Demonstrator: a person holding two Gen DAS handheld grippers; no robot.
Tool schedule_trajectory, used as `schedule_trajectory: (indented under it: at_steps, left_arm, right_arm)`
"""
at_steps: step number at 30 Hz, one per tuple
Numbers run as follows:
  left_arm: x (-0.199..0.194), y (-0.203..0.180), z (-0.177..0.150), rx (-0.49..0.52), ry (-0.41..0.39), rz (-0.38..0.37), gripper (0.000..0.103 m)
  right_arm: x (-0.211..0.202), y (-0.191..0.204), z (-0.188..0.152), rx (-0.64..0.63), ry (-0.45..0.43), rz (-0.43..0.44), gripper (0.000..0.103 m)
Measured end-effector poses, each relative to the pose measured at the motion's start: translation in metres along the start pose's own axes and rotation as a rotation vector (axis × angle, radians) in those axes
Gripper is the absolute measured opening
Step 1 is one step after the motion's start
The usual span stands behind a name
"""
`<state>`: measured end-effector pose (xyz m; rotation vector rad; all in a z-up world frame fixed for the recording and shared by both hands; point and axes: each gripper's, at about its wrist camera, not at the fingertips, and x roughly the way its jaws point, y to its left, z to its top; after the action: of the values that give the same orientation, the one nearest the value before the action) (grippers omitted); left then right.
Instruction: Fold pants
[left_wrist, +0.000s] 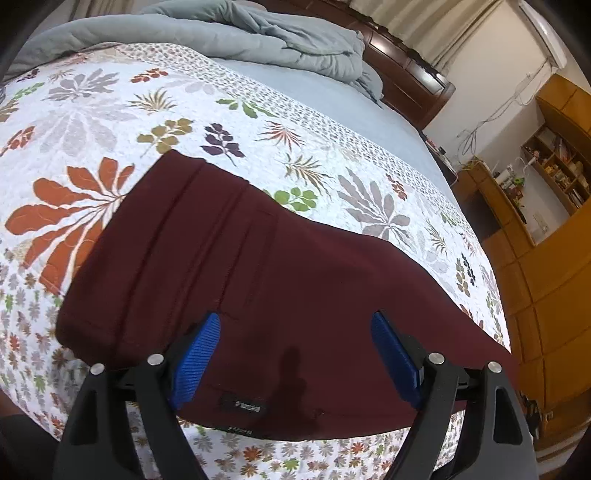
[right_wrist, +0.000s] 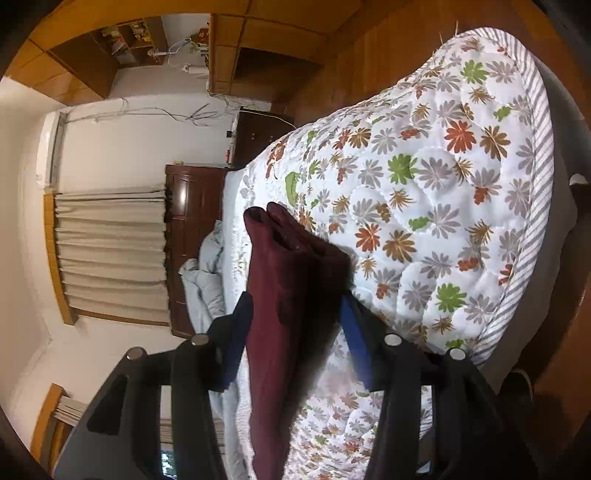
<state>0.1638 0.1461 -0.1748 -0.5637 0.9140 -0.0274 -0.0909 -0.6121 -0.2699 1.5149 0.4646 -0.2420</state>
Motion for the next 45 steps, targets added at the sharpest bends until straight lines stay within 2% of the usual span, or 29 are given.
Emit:
schedule_trajectory:
  at_steps: [5,6,8,9,11,12,13,15,18,21,23,24,27,30,36,41,45]
  left_arm:
    - [0.002,0.004,-0.001,-0.019,0.008,-0.002,0.084]
    - [0.002,0.004,-0.001,-0.017,0.009,-0.003,0.084]
    - [0.004,0.005,-0.002,-0.015,0.016,0.002,0.084]
    - [0.005,0.006,-0.002,-0.017,0.018,0.001,0.084]
    - [0.005,0.006,-0.002,-0.017,0.021,0.001,0.084]
    - [0.005,0.007,-0.002,-0.018,0.021,0.002,0.084]
    - [0.004,0.007,-0.003,-0.019,0.019,0.002,0.084]
    - [0.003,0.008,-0.004,-0.023,0.014,0.002,0.084]
    - [0.005,0.01,-0.005,-0.026,0.021,0.006,0.084]
    - [0.008,0.01,-0.004,-0.02,0.029,0.014,0.084]
    - [0.009,0.009,-0.004,-0.016,0.03,0.016,0.084]
    - [0.01,0.009,-0.003,-0.013,0.031,0.016,0.084]
    - [0.014,0.012,-0.004,-0.002,0.035,0.02,0.084]
    - [0.014,0.01,-0.005,0.01,0.034,0.026,0.084]
    - [0.0,0.011,-0.003,-0.007,0.008,-0.017,0.084]
    - [-0.009,0.021,-0.003,-0.038,0.004,-0.034,0.084]
    - [-0.019,0.021,-0.004,-0.028,-0.01,-0.06,0.084]
  right_arm:
    - [0.011,0.0,0.006,0.041,-0.029,0.018,0.049]
    - [0.013,0.0,0.008,0.046,-0.034,0.03,0.054]
    - [0.021,0.004,0.011,0.043,-0.03,0.052,0.07]
    - [0.027,0.007,0.014,0.034,-0.021,0.067,0.081]
    - [0.038,0.017,0.019,0.006,-0.008,0.081,0.084]
    - [0.043,0.021,0.02,-0.005,0.0,0.109,0.079]
    - [0.044,0.022,0.02,-0.011,0.007,0.123,0.068]
    - [0.051,0.019,0.018,-0.02,0.044,0.18,0.055]
    - [0.058,0.009,0.018,-0.033,0.054,0.183,0.042]
    - [0.064,0.007,0.019,-0.021,0.045,0.215,0.039]
    - [0.065,0.009,0.02,-0.029,0.046,0.202,0.03]
    - [0.067,0.011,0.021,-0.033,0.048,0.193,0.02]
    - [0.06,0.02,0.022,-0.073,0.044,0.151,0.018]
    - [0.052,0.046,0.02,-0.152,0.023,0.075,0.017]
    - [0.053,0.13,0.004,-0.365,-0.005,-0.061,0.016]
    - [0.059,0.215,-0.034,-0.602,-0.039,-0.151,0.016]
    - [0.062,0.257,-0.074,-0.766,-0.049,-0.187,0.016]
